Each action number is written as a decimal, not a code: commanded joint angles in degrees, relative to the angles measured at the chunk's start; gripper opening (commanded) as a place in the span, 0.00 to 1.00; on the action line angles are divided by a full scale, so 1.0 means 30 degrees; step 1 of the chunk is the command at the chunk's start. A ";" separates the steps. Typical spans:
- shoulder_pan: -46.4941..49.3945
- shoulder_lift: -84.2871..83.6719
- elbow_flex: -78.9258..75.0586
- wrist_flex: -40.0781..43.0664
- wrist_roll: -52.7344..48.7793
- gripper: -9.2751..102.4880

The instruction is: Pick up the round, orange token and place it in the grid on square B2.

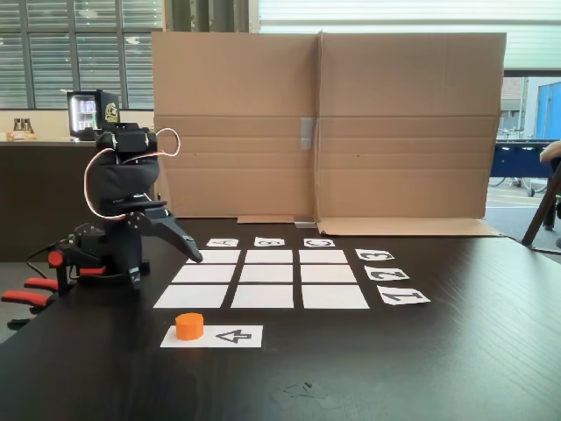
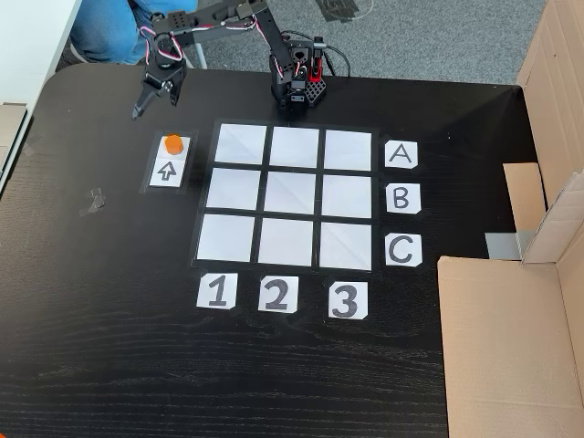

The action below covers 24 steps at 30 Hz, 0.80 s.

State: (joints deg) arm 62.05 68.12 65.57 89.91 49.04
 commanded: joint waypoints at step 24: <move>-0.2637 -0.3340 -0.2373 -0.0088 0.1494 0.63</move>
State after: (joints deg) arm 54.84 58.10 61.00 89.82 52.91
